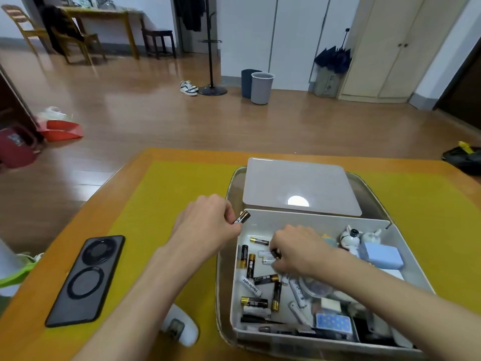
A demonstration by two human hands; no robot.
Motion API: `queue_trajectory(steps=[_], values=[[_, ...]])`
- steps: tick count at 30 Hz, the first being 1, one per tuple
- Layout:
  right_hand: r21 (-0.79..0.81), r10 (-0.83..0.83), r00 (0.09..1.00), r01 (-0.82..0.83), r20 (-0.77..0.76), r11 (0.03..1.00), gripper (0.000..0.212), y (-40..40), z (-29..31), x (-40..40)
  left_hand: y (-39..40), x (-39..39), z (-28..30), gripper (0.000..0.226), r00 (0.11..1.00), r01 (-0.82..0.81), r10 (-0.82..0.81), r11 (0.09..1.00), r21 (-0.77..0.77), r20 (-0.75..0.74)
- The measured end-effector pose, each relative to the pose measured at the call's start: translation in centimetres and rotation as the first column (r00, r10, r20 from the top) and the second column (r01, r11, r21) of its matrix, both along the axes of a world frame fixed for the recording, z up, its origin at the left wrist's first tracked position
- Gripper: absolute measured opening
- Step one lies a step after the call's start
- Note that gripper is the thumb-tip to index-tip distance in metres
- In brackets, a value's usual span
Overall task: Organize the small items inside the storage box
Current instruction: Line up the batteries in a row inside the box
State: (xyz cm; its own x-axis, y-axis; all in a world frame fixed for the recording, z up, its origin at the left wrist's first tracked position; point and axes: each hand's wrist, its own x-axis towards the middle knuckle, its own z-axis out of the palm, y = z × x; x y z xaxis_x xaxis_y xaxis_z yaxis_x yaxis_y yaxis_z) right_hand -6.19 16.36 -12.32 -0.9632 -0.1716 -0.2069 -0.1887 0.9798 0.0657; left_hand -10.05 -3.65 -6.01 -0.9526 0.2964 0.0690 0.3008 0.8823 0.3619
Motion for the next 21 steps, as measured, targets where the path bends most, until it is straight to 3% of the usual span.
queue_trajectory(steps=[3, 6, 9, 11, 14, 17, 19, 21], values=[[0.01, -0.064, 0.998, 0.064, -0.008, 0.998, 0.036, 0.5, -0.1, 0.5, 0.5, 0.2, -0.2, 0.019, 1.0, 0.011, -0.011, 1.0, -0.003, -0.018], [-0.003, -0.029, 0.999, 0.029, 0.017, 1.0, 0.024, 1.0, 0.4, 0.6, 1.1, 0.4, -0.5, 0.016, 0.999, 0.034, -0.033, 0.999, 0.019, -0.036], [-0.152, 0.014, 0.979, 0.018, 0.204, 0.988, 0.028, 1.9, 1.6, 0.6, 2.0, 0.4, -1.0, 0.013, 0.997, 0.074, -0.071, 0.996, 0.05, -0.043], [-0.258, -0.028, 0.978, 0.082, 0.206, 0.963, 0.018, 2.9, 2.3, 0.6, 2.9, 0.3, -1.6, 0.01, 0.991, 0.126, -0.123, 0.99, 0.069, -0.048], [-0.402, -0.168, 0.98, 0.198, 0.108, 0.894, 0.033, 4.8, 3.0, 0.9, 4.7, 0.3, -2.9, 0.014, 0.974, 0.217, -0.213, 0.975, 0.047, -0.084], [-0.552, -0.316, 0.938, 0.339, 0.141, 0.761, 0.031, 6.1, 3.4, 1.4, 6.6, 0.3, -4.6, 0.012, 0.96, 0.24, -0.245, 0.969, -0.058, -0.132], [-0.585, -0.381, 0.909, 0.402, 0.167, 0.704, 0.021, 6.3, 3.2, 1.5, 7.6, 0.3, -5.6, 0.013, 0.952, 0.242, -0.262, 0.961, -0.136, -0.159], [-0.581, -0.41, 0.893, 0.436, 0.186, 0.687, 0.025, 6.3, 2.7, 1.5, 8.5, 0.4, -6.4, 0.012, 0.943, 0.263, -0.297, 0.941, -0.215, -0.148]])
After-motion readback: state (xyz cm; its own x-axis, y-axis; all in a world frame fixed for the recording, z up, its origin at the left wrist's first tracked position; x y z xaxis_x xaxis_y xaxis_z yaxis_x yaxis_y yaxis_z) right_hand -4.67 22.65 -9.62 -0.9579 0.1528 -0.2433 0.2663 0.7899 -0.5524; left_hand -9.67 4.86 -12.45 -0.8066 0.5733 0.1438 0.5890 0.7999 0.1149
